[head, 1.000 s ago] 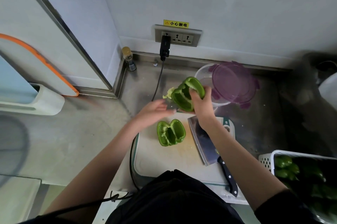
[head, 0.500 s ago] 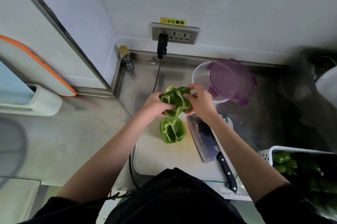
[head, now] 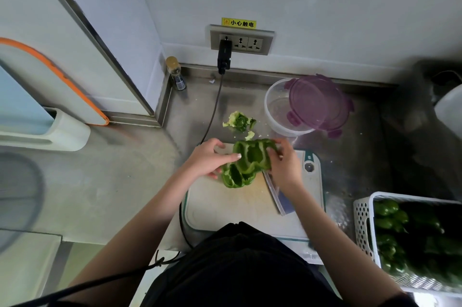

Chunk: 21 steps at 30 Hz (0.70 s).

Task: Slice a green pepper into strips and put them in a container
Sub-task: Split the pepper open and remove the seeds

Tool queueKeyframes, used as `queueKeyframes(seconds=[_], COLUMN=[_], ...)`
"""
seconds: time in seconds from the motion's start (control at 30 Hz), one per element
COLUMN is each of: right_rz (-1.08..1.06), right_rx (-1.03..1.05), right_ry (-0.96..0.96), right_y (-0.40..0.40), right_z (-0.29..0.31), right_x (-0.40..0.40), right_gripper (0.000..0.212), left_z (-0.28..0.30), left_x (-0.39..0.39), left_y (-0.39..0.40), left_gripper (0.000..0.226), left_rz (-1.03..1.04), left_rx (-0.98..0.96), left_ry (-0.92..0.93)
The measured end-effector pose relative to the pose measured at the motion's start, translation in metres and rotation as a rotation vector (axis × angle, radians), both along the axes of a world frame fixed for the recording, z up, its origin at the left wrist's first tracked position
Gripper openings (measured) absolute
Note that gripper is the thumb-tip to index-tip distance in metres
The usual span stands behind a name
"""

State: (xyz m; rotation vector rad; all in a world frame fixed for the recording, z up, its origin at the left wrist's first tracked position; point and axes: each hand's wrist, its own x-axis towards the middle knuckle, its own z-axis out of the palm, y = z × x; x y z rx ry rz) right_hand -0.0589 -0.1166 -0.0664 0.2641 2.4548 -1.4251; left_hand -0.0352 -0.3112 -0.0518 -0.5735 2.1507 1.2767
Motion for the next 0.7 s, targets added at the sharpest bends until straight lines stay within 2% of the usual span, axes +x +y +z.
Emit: queueKeyframes(seconds=[0.07,0.13,0.2,0.27,0.3,0.4,0.5,0.57,0.7], right_rz=[-0.131,-0.175,-0.108,0.011,0.070,0.247,0.386,0.472,0.415], right_rx=[0.043,0.088,0.119,0.141,0.142,0.169,0.084,0.118,0.139], right_ry=[0.088,0.114,0.070,-0.033,-0.089,-0.176,-0.295,-0.254,-0.028], right_y=[0.013,0.026,0.036,0.043,0.047,0.052,0.040,0.030,0.011], right_z=[0.003,0.005,0.006,0.006,0.004,-0.006,-0.011,-0.008,0.012], right_x=[-0.001,-0.005,-0.009,-0.010,-0.007,0.010,0.025,0.024,0.000], right_gripper=[0.019,0.017,0.016,0.017,0.017,0.014,0.017,0.017,0.027], left_z=[-0.005,-0.014,-0.023,-0.030,-0.033,-0.037,-0.029,-0.023,-0.013], left_x=[0.003,0.006,0.006,0.005,0.004,0.005,0.004,0.001,-0.001], left_y=[-0.003,0.000,0.006,0.009,0.007,-0.004,-0.014,-0.017,-0.015], left_gripper=[0.070,0.068,0.047,0.017,0.012,0.020,0.026,0.028,0.029], left_rz=[-0.085,-0.123,-0.126,-0.082,-0.060,0.015,0.067,0.031,-0.023], left_rx=[-0.131,-0.180,-0.153,-0.121,-0.122,-0.149,-0.181,-0.198,-0.188], left_ry=[0.024,0.011,-0.030,-0.036,-0.019,0.082,0.217,0.280,0.333])
